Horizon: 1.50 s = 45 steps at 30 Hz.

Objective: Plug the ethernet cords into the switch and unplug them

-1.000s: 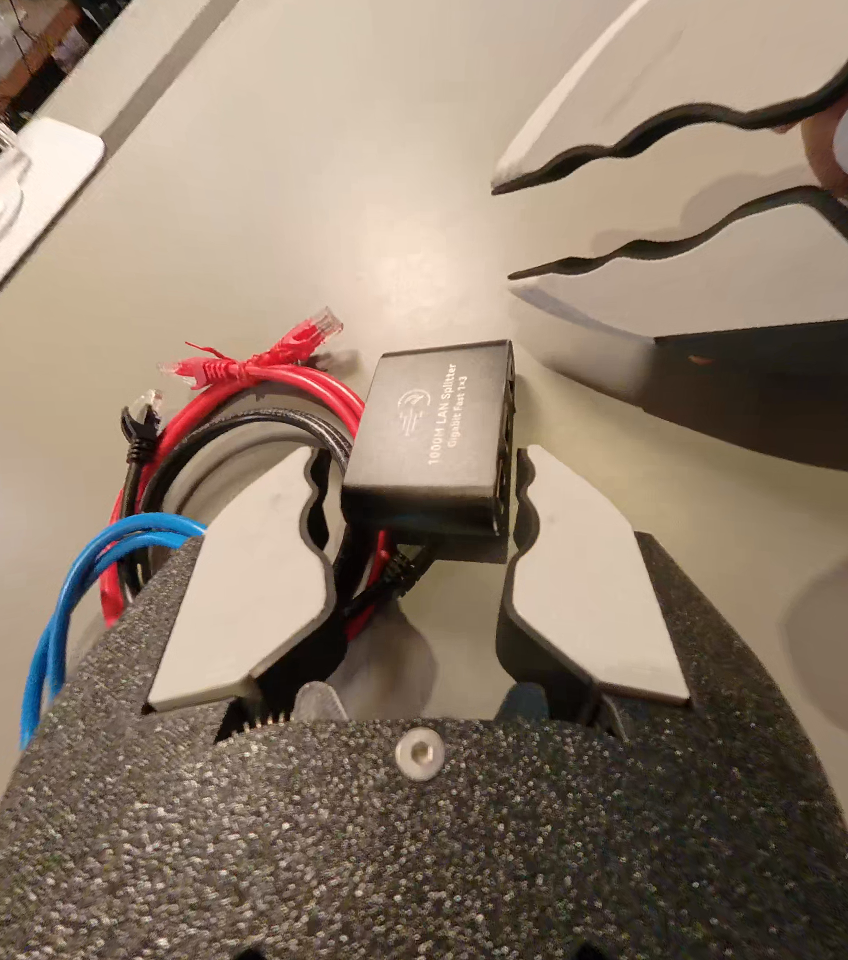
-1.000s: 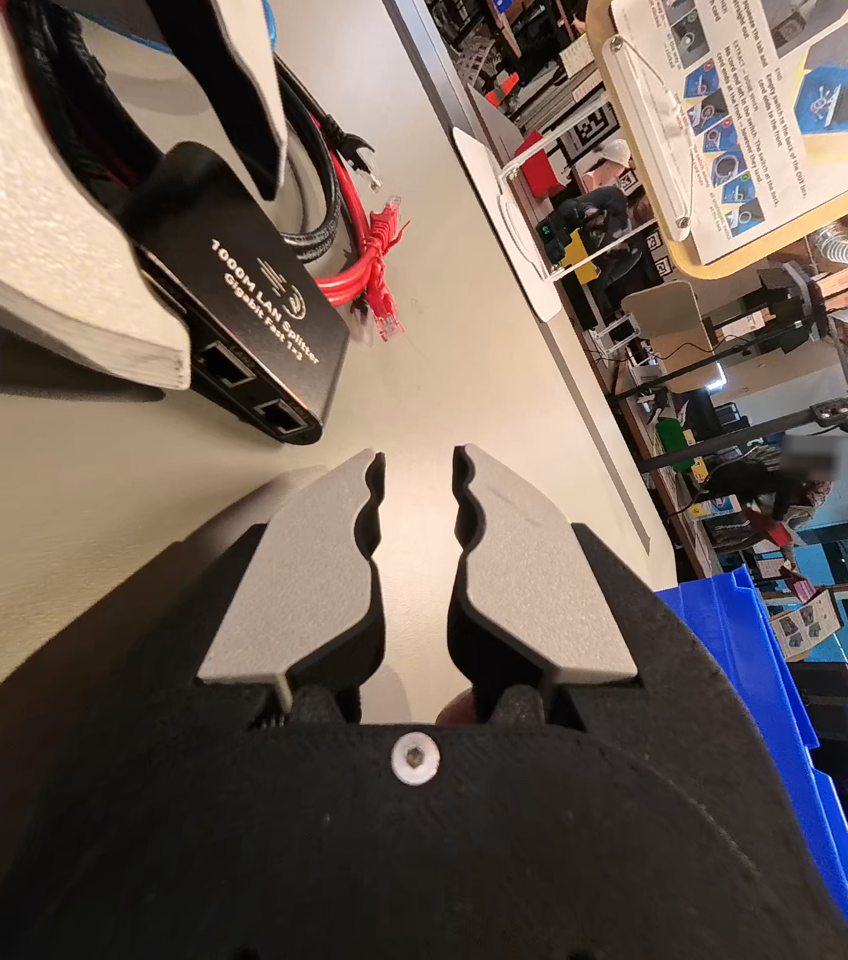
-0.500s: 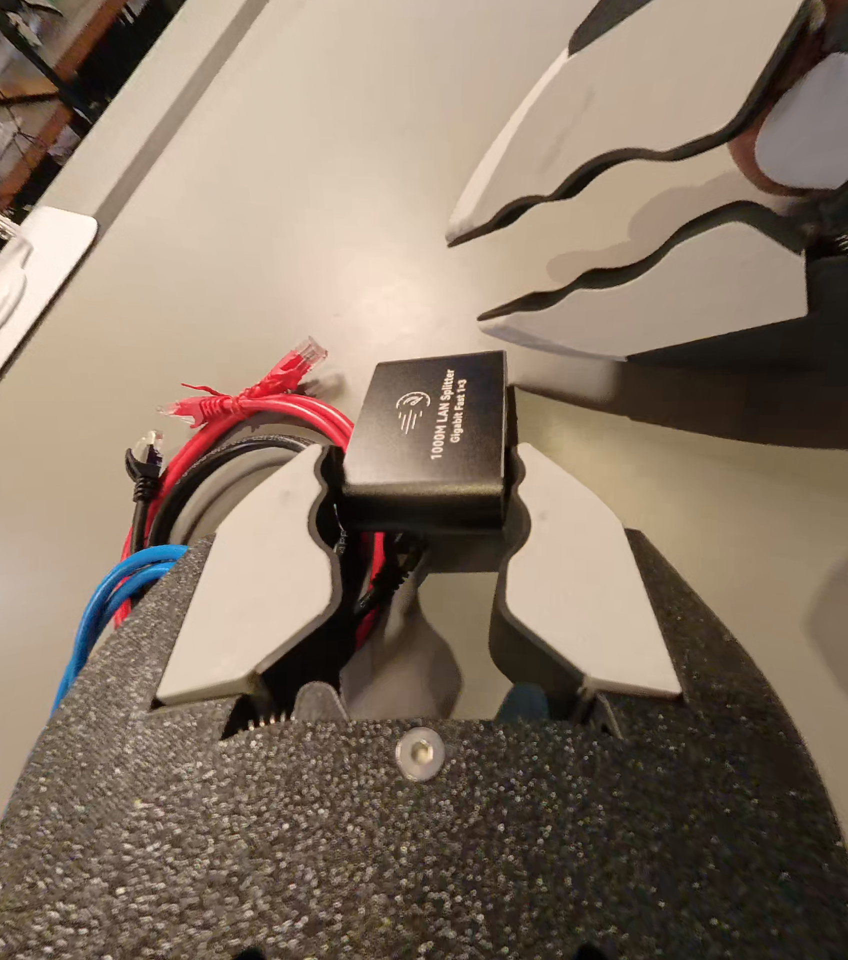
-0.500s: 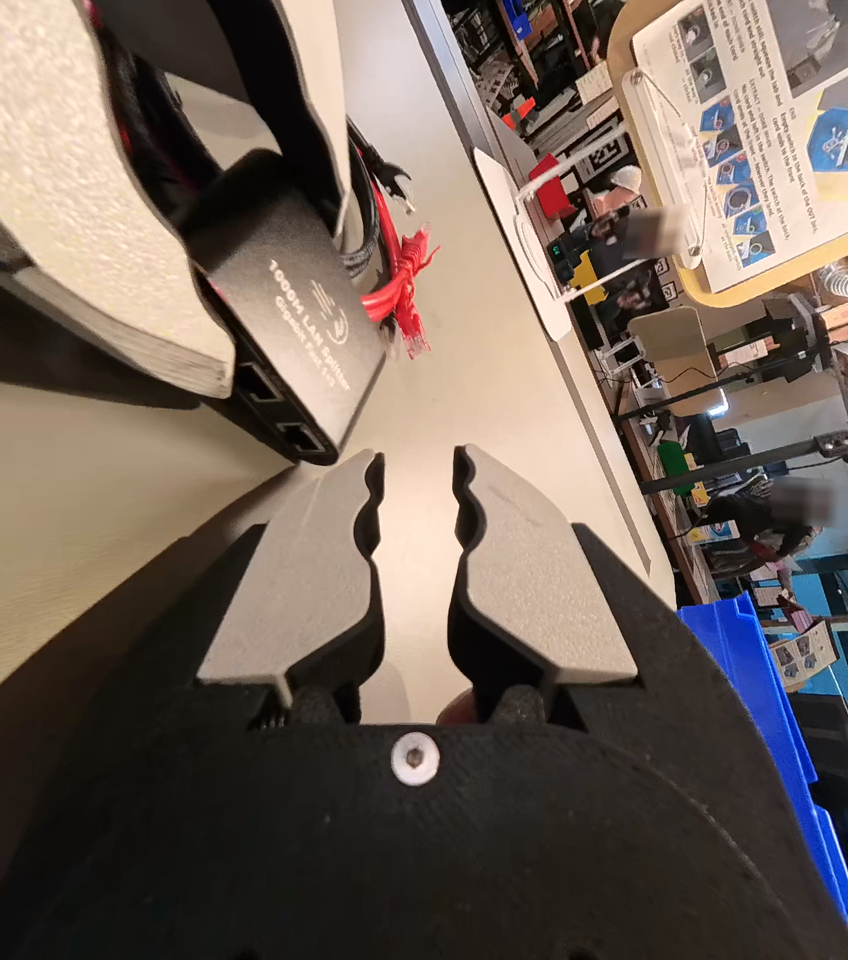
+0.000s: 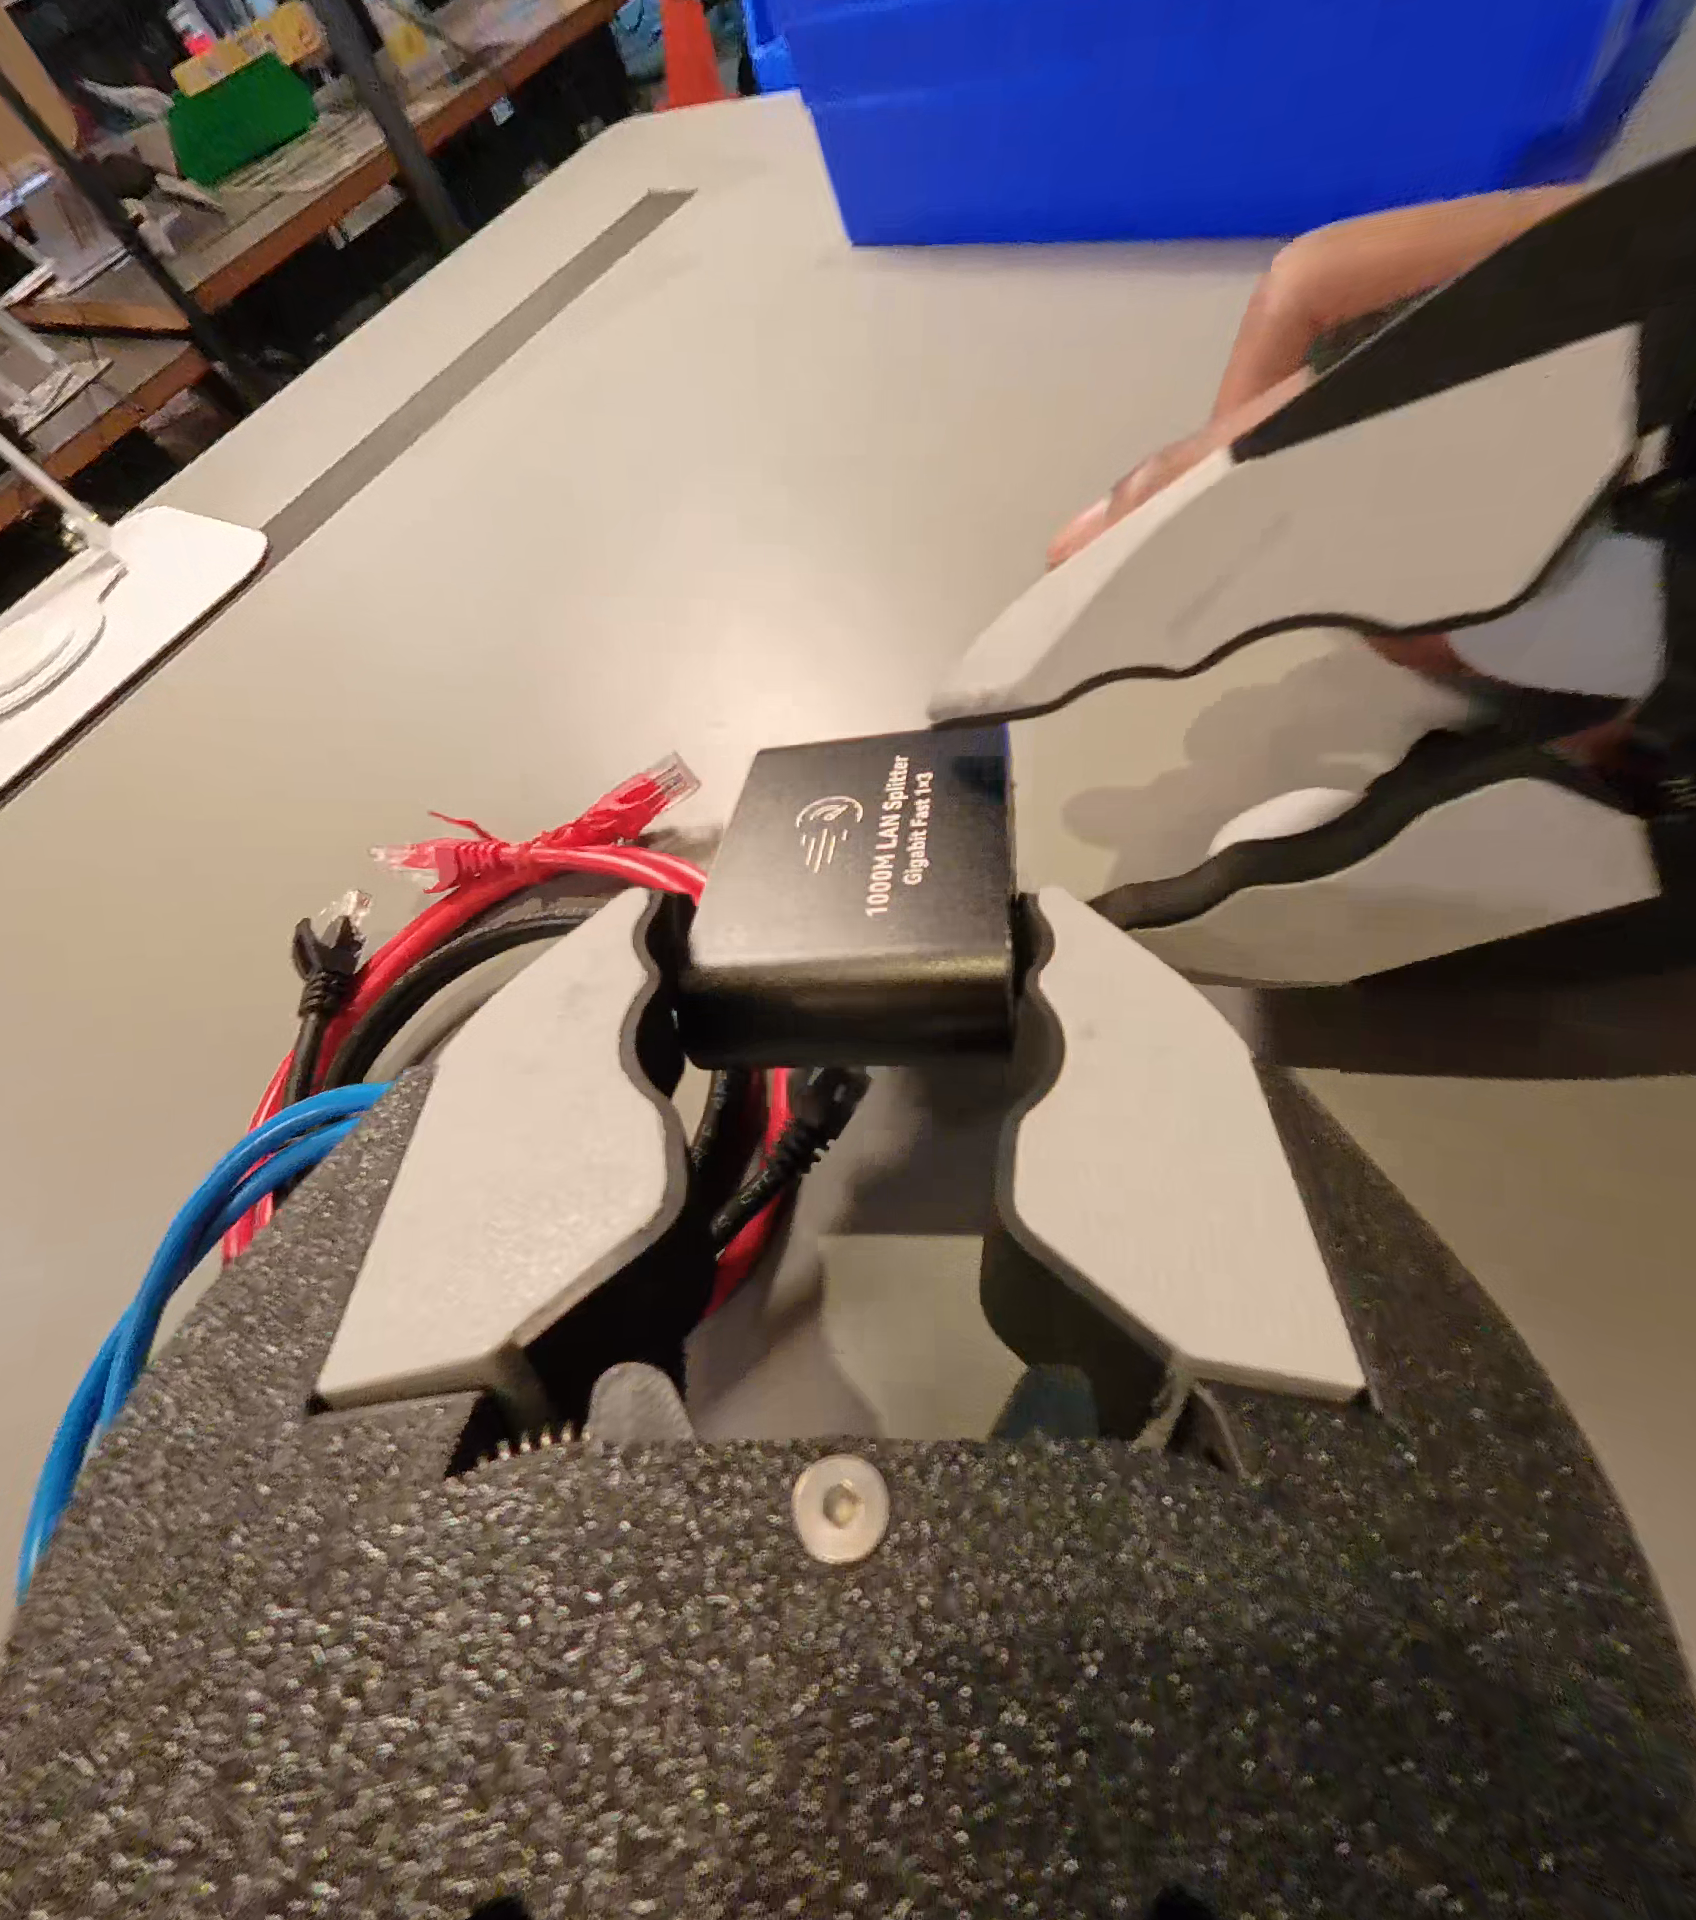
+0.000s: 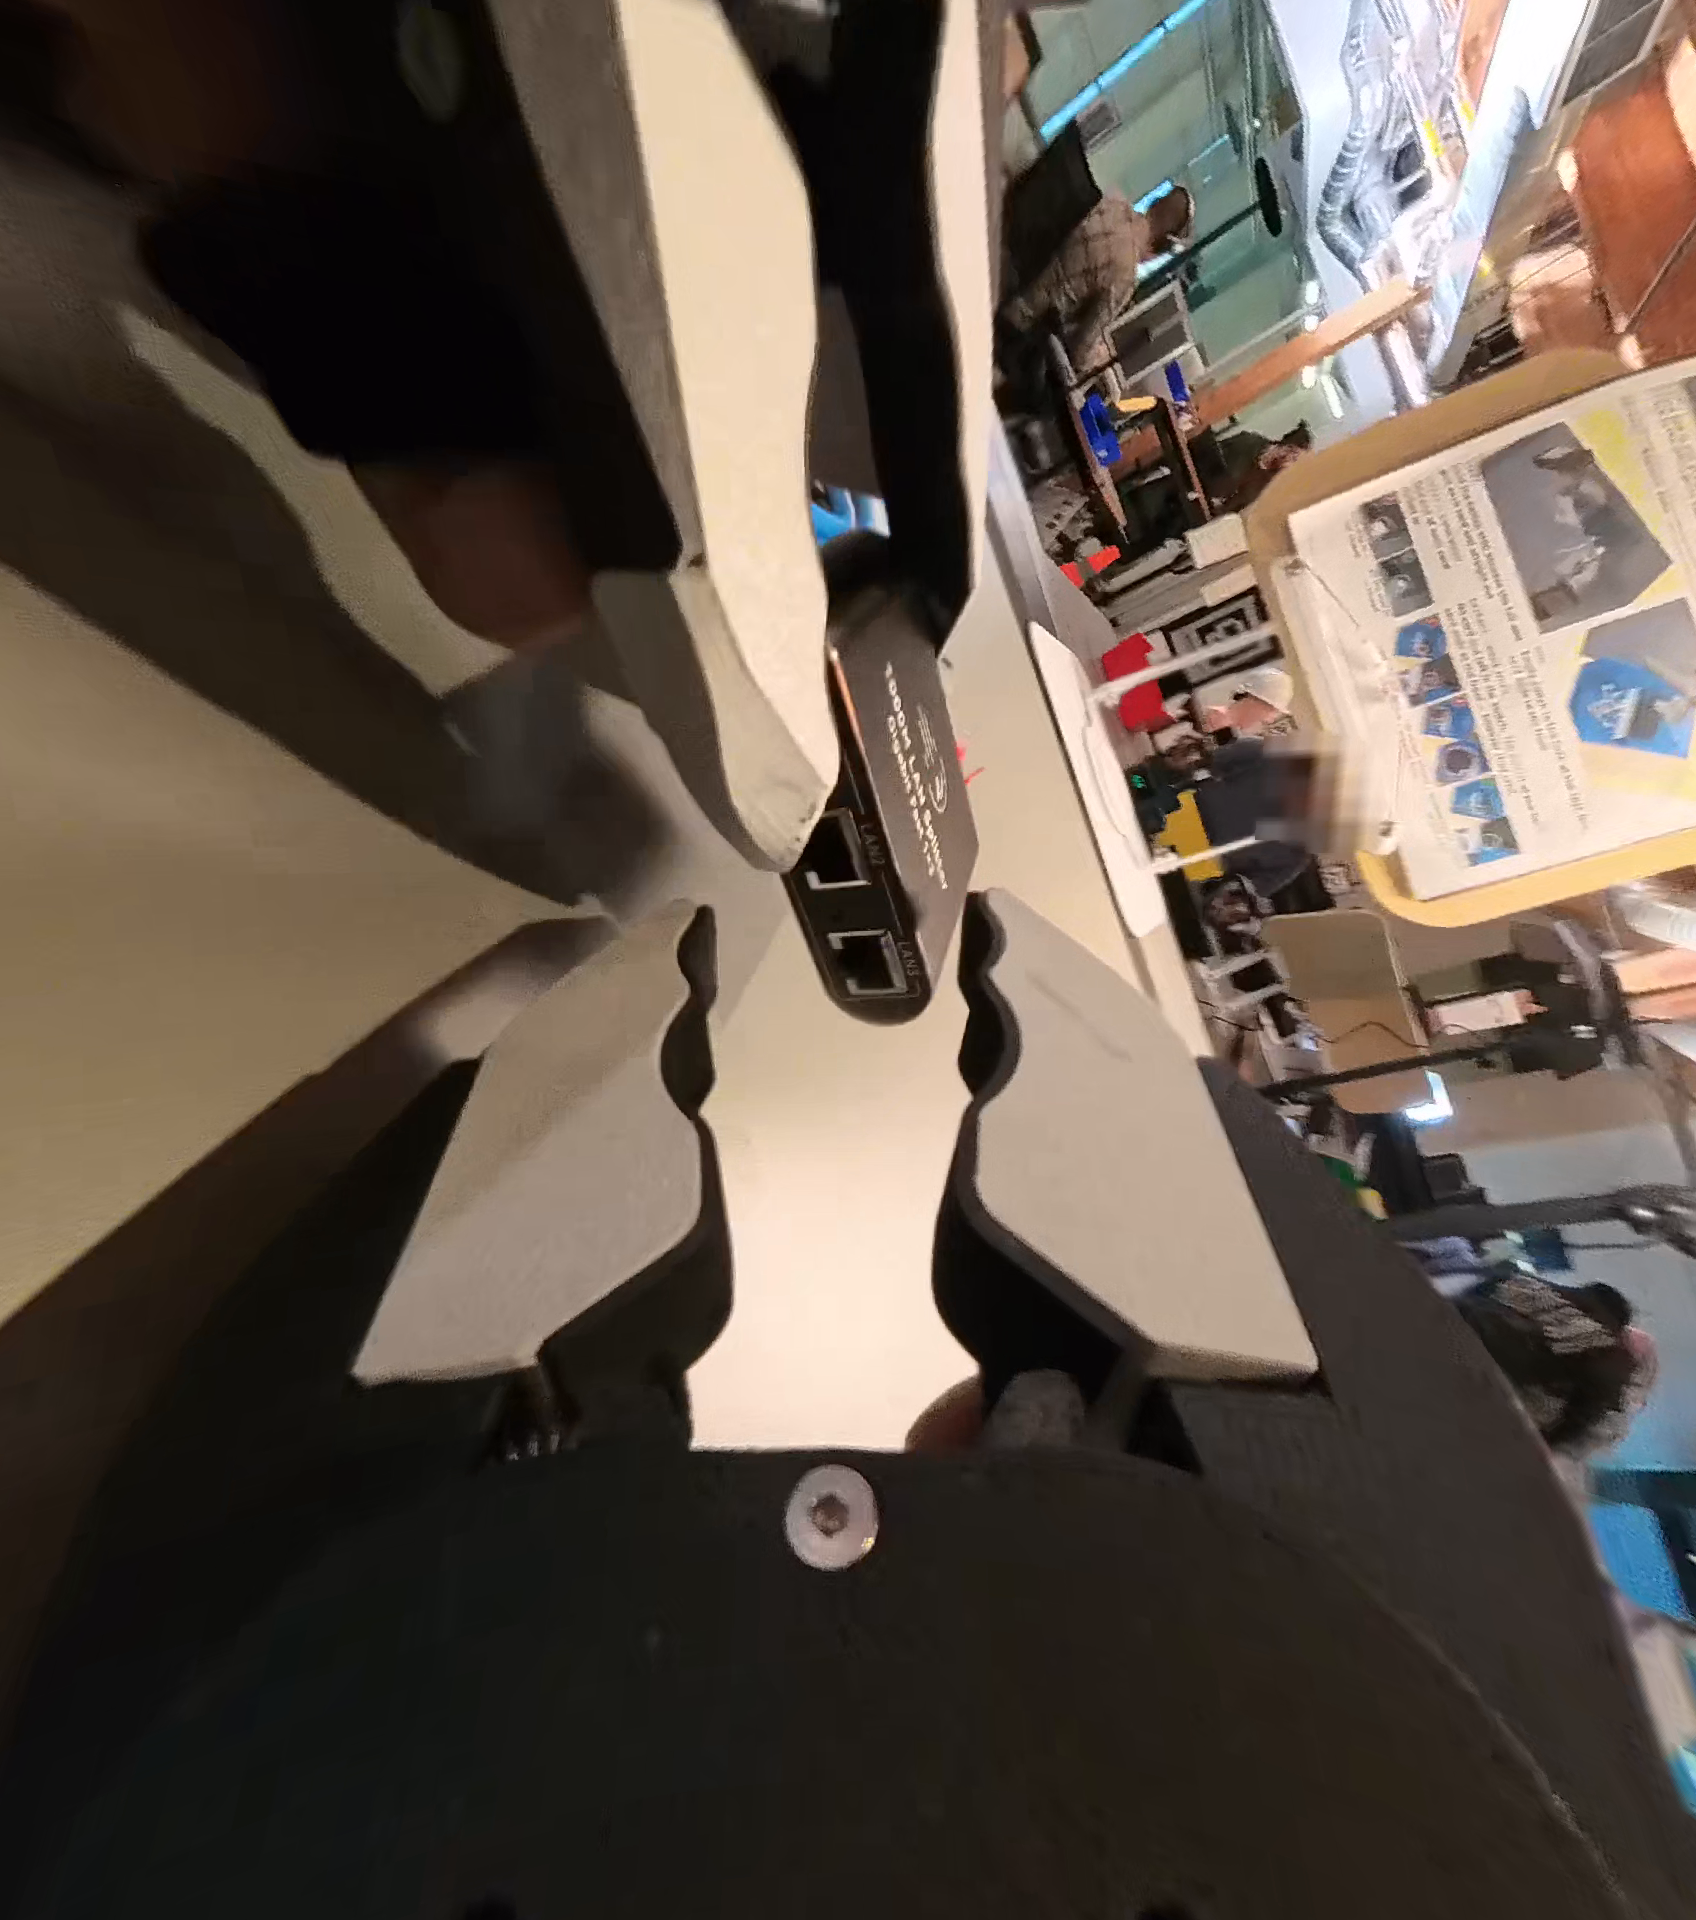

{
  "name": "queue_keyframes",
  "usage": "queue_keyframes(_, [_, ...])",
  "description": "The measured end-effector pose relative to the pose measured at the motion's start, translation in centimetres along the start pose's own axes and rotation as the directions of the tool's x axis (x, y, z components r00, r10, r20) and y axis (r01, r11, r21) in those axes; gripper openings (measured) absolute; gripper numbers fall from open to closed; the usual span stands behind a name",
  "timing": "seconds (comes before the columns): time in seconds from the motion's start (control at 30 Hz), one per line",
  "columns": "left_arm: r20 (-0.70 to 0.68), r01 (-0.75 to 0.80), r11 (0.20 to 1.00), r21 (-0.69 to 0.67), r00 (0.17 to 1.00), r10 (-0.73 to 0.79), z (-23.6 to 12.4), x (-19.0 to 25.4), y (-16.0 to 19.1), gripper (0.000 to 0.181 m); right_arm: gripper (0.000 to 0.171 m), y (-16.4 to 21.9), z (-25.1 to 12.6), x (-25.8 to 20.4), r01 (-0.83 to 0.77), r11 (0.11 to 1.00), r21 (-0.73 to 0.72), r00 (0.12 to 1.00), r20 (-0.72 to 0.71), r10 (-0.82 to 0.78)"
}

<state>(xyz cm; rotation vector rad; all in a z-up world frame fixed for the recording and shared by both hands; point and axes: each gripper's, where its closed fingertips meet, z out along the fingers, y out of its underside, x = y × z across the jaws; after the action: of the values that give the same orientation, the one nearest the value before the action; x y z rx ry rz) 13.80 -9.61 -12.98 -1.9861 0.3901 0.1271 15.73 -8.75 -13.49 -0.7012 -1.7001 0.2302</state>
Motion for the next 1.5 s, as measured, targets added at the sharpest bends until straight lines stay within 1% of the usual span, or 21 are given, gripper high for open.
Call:
queue_keyframes(0.1, [-0.074,-0.008,0.997,0.074,0.997,0.013,-0.7,1.2,-1.0,0.063,0.045,-0.1,0.1,0.4,0.064,0.998,-0.02,0.996,-0.059,-0.065])
queue_keyframes(0.13, [-0.104,-0.008,0.995,0.099,0.994,0.018,-0.9,1.7,-1.4,0.066,0.043,-0.1,0.1,0.6,0.079,0.997,-0.024,0.994,-0.08,-0.08])
queue_keyframes(0.2, [-0.147,-0.017,0.989,0.146,0.988,0.039,-1.2,2.6,-2.0,0.066,0.033,-0.2,-0.1,1.0,0.109,0.994,-0.029,0.987,-0.111,-0.112])
queue_keyframes(0.27, [-0.168,0.007,0.974,0.224,0.985,0.031,-1.9,2.9,-3.1,0.062,0.032,-0.5,-0.3,1.1,0.098,0.995,-0.011,0.988,-0.121,-0.099])
queue_keyframes(0.37, [-0.194,0.091,0.918,0.387,0.981,-0.015,-3.6,2.6,-5.1,0.064,0.026,-1.6,-1.2,2.3,0.006,0.997,0.077,0.989,-0.147,0.005])
queue_keyframes(0.47, [-0.234,0.227,0.788,0.572,0.966,-0.108,-6.2,1.1,-7.1,0.07,0.026,-2.0,-2.0,3.3,-0.167,0.972,0.166,0.978,-0.098,0.185])
queue_keyframes(0.53, [-0.299,0.336,0.711,0.618,0.936,-0.183,-7.3,0.1,-7.5,0.071,0.026,-2.8,-2.8,3.8,-0.324,0.911,0.257,0.943,0.004,0.334])
queue_keyframes(0.6, [-0.387,0.43,0.669,0.607,0.894,-0.225,-7.5,-0.1,-7.6,0.072,0.026,-4.2,-3.9,3.5,-0.497,0.797,0.344,0.868,0.201,0.454])
queue_keyframes(0.63, [-0.442,0.469,0.659,0.588,0.869,-0.224,-7.5,0.4,-7.7,0.073,0.026,-5.0,-4.5,3.1,-0.561,0.744,0.362,0.826,0.307,0.473])
queue_keyframes(0.67, [-0.496,0.498,0.659,0.564,0.842,-0.212,-7.5,1.1,-7.9,0.076,0.026,-5.7,-5.1,3.1,-0.605,0.697,0.385,0.793,0.374,0.481])
queue_keyframes(0.73, [-0.583,0.515,0.688,0.512,0.796,-0.163,-7.3,3.1,-8.0,0.077,0.026,-6.7,-5.9,3.1,-0.656,0.633,0.41,0.75,0.445,0.49])
queue_keyframes(0.8, [-0.61,0.489,0.708,0.509,0.786,-0.104,-7.6,4.3,-8.2,0.07,0.026,-7.3,-6.0,2.9,-0.693,0.6,0.4,0.714,0.492,0.498])
queue_keyframes(0.9, [-0.606,0.473,0.698,0.538,0.792,-0.069,-8.1,4.6,-8.3,0.05,0.026,-7.6,-5.7,2.0,-0.675,0.635,0.375,0.722,0.514,0.464])
queue_keyframes(0.97, [-0.617,0.476,0.693,0.541,0.785,-0.057,-8.4,4.7,-8.3,0.048,0.026,-7.9,-5.6,1.1,-0.645,0.673,0.362,0.739,0.521,0.428])
queue_keyframes(1.13, [-0.605,0.416,0.732,0.539,0.797,-0.007,-8.3,5.6,-8.1,0.044,0.026,-8.3,-4.9,0.0,-0.608,0.722,0.331,0.757,0.516,0.401])
queue_keyframes(1.17, [-0.584,0.386,0.753,0.533,0.812,-0.002,-8.1,5.5,-7.8,0.039,0.027,-8.2,-4.8,0.0,-0.603,0.728,0.327,0.762,0.506,0.404])
queue_keyframes(1.23, [-0.532,0.365,0.768,0.526,0.846,-0.038,-7.7,4.4,-7.3,0.029,0.04,-7.8,-4.3,0.7,-0.597,0.732,0.328,0.782,0.441,0.44])
queue_keyframes(1.3, [-0.527,0.44,0.722,0.534,0.841,-0.123,-8.1,2.6,-7.3,0.027,0.045,-7.4,-4.2,1.9,-0.569,0.733,0.372,0.819,0.333,0.467])
queue_keyframes(1.37, [-0.546,0.521,0.64,0.565,0.817,-0.183,-9.1,1.0,-7.5,0.027,0.051,-7.1,-4.2,2.6,-0.531,0.748,0.397,0.847,0.257,0.465])
queue_keyframes(1.43, [-0.601,0.585,0.575,0.572,0.776,-0.192,-10.1,0.5,-7.6,0.027,0.057,-7.4,-4.2,2.4,-0.519,0.754,0.403,0.855,0.258,0.451])
queue_keyframes(1.5, [-0.648,0.634,0.558,0.536,0.732,-0.21,-10.0,1.0,-7.5,0.027,0.06,-7.8,-4.0,1.8,-0.475,0.784,0.4,0.879,0.242,0.41])
